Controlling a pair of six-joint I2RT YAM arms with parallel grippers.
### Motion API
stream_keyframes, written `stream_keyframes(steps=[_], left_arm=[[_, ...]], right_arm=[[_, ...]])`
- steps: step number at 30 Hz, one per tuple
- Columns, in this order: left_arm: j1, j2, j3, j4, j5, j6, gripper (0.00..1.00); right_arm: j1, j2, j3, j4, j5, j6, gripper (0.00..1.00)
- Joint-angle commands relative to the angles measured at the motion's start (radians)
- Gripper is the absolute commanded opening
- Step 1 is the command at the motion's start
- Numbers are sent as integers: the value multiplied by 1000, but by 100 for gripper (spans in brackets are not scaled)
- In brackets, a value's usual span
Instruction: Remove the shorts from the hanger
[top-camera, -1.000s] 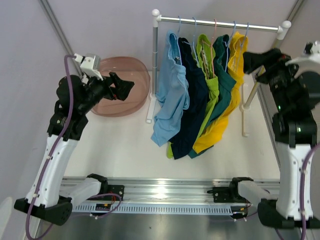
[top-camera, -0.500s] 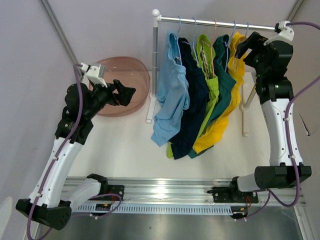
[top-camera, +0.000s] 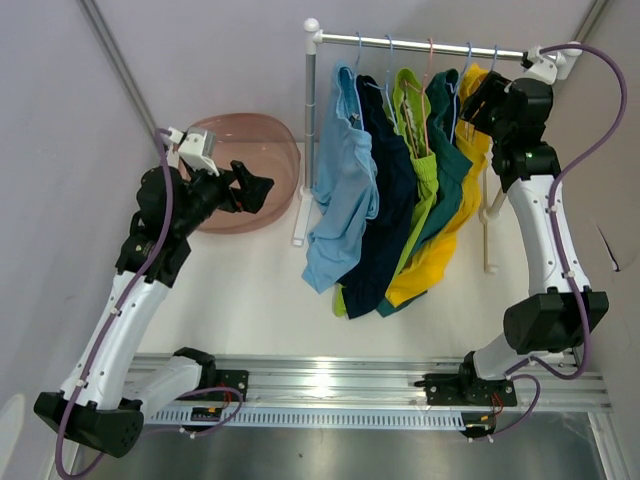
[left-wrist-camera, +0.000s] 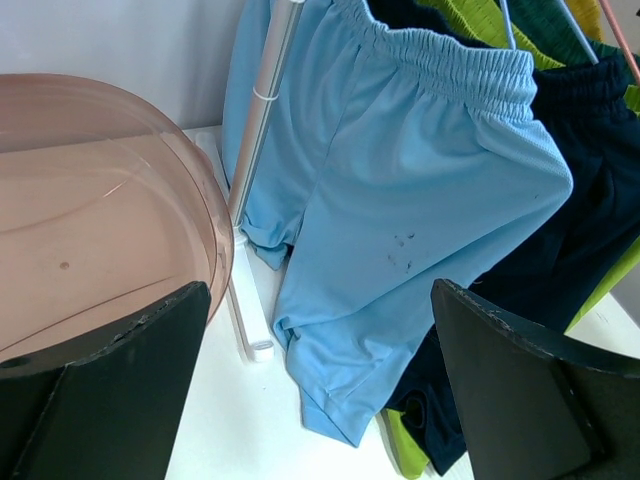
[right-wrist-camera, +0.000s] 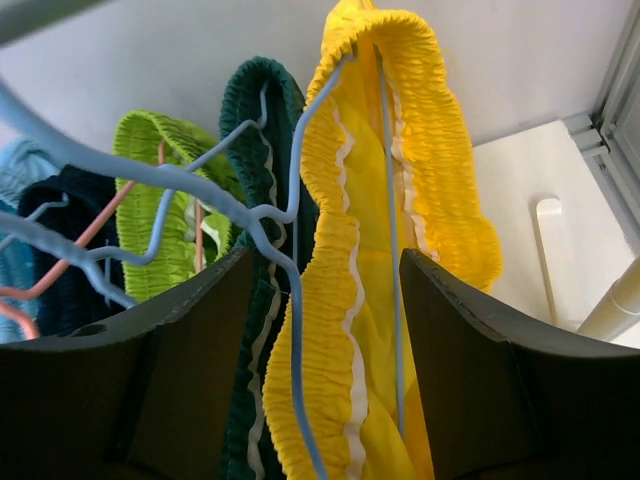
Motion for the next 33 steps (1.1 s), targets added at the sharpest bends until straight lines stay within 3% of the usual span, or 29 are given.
stream_keyframes(steps=[1, 3, 5, 6, 7, 14, 20, 26, 33], left_arm=[[-5, -19, -14, 46, 11, 7, 99], [-5, -16, -15, 49, 11, 8, 99], [-5, -15, -17, 46, 11, 8, 99], [-5, -13, -20, 48, 11, 8, 99], [-5, -13, -20, 46, 11, 7, 99], [-41, 19, 38, 28, 59, 36, 99], [-207, 117, 205, -96, -23, 105, 99], [-400, 197, 319, -149, -60, 128, 99], [-737, 321, 324, -3, -73, 174, 99]], right_arm=[[11, 11, 53, 50, 40, -12, 65], [15, 19, 53, 54, 50, -17, 57], [21, 34, 58, 59, 56, -23, 32], [23, 35, 61, 56, 60, -25, 10], [25, 39, 65, 57, 71, -28, 0], [48, -30, 102, 53, 119, -75, 0], [72, -102, 168, 10, 166, -135, 0], [80, -197, 165, -71, 231, -144, 0], [146, -349, 23, -133, 299, -51, 0]])
